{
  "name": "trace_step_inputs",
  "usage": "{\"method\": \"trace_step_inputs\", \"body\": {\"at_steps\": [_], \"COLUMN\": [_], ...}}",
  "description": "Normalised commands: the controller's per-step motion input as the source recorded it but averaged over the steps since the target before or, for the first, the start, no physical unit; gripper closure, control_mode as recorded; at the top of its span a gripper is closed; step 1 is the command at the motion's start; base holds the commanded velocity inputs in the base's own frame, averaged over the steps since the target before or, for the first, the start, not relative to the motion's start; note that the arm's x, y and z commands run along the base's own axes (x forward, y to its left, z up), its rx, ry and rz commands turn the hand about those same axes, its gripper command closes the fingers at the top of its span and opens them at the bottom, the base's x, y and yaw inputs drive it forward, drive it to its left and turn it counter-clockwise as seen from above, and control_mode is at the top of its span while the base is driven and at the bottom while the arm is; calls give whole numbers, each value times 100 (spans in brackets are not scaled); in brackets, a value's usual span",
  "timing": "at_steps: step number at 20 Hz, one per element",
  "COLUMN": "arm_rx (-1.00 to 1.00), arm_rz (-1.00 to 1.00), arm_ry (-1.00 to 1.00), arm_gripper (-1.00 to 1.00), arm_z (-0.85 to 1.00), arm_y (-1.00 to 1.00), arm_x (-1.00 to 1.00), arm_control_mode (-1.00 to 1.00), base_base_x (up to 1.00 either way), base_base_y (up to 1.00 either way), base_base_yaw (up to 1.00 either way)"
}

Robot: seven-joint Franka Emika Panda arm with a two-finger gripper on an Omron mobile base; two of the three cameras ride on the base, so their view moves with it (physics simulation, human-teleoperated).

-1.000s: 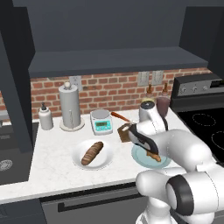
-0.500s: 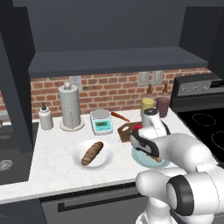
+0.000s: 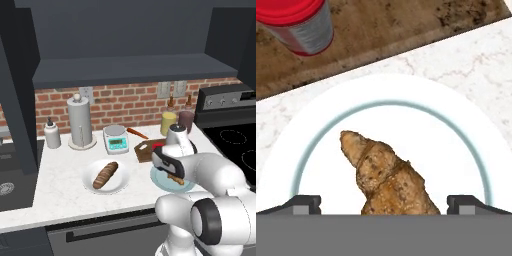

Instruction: From the different types of pastries on the counter, select a croissant and place it on the cutting board. Then retrieve a jar of jam from the cabinet and place it alongside the croissant on the cutting board.

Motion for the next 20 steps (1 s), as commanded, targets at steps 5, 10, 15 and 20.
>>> {"method": "trace_step_inputs", "body": {"at_steps": [5, 10, 15, 20], "arm_rx": [1, 0, 1, 3], "arm_rz": [4, 2, 3, 1], "arm_ry": [0, 2, 1, 0], "arm_gripper": [-100, -100, -100, -100], "arm_z": [-4, -34, -27, -12], "arm_y": [1, 0, 0, 0], "arm_x": [0, -10, -6, 0], "arm_control_mode": [-100, -100, -100, -100], "base_base_x": [0, 0, 0, 0], "base_base_y": [0, 0, 0, 0], "base_base_yaw": [0, 0, 0, 0]}}
